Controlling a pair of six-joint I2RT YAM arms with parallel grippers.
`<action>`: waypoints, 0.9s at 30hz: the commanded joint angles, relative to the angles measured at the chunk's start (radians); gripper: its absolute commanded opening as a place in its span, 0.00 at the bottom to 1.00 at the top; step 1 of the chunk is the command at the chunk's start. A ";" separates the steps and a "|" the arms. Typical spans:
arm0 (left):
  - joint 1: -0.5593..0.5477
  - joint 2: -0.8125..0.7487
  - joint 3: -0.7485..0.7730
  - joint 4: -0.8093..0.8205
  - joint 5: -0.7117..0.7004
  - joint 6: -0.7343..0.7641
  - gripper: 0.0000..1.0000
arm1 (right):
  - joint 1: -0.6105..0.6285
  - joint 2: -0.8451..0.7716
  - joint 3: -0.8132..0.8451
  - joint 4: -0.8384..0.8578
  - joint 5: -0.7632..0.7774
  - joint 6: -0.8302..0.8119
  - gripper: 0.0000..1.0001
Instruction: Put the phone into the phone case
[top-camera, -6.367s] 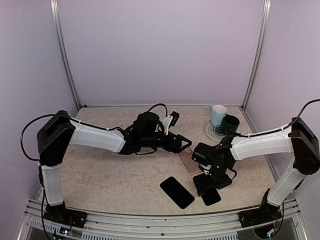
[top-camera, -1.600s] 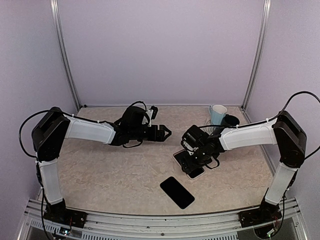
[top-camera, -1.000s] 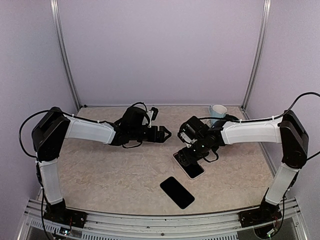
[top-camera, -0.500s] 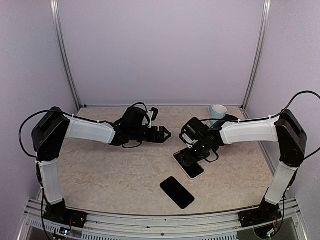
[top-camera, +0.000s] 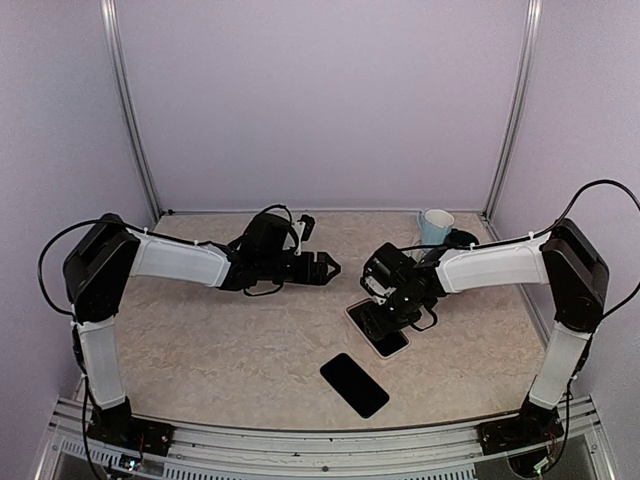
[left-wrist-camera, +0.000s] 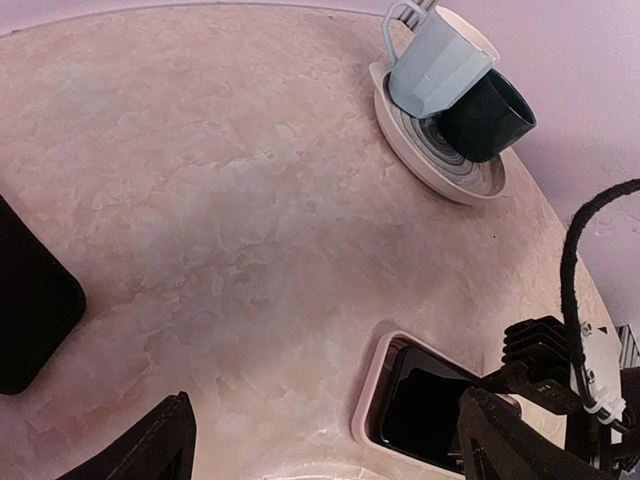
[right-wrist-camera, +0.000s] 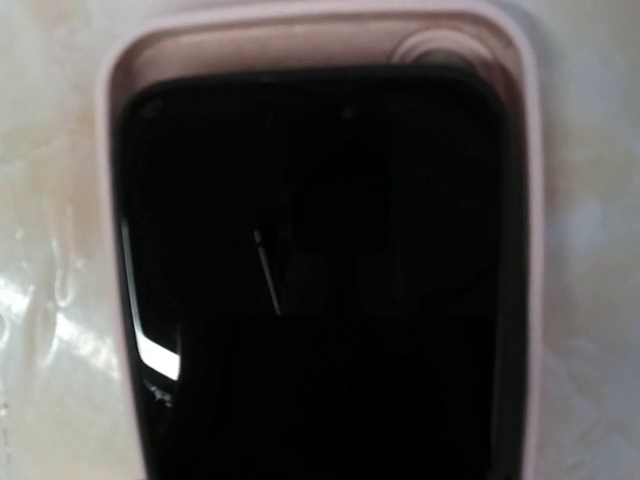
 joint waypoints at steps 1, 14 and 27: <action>0.014 -0.008 -0.001 -0.008 -0.018 0.022 0.90 | -0.011 0.027 -0.018 0.013 -0.008 0.006 0.70; 0.085 -0.094 -0.057 -0.022 -0.131 0.044 0.90 | -0.010 0.018 0.017 -0.021 0.023 -0.006 0.70; 0.198 -0.061 0.030 -0.193 -0.253 -0.010 0.90 | -0.013 0.017 0.075 -0.051 0.067 -0.031 0.71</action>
